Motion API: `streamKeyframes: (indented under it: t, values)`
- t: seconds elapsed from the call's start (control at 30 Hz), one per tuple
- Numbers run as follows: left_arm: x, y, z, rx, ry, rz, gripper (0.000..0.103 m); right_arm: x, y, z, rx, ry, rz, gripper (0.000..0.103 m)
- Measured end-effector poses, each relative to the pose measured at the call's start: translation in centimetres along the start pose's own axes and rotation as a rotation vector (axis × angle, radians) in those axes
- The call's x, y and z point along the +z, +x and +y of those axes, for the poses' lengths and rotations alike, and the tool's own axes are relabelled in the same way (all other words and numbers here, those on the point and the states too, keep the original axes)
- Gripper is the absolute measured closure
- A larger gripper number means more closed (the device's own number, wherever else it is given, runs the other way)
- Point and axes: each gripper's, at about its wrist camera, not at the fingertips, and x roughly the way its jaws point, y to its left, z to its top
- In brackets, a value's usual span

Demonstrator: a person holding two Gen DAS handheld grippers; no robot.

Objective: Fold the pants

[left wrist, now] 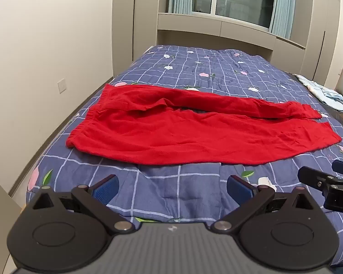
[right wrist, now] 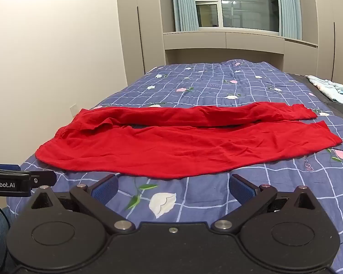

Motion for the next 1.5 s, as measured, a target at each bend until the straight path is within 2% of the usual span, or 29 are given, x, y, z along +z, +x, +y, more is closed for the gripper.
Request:
streamKeyframes:
  t: [0.53, 1.5]
  values:
    - [-0.13, 0.27, 0.46, -0.02, -0.005, 0.011, 0.001, -0.11, 0.1, -0.06, 0.002, 0.001, 0.005, 0.0]
    - [-0.18, 0.19, -0.01, -0.014, -0.006, 0.019, 0.001, -0.16, 0.02, 0.03, 0.003, 0.001, 0.005, 0.0]
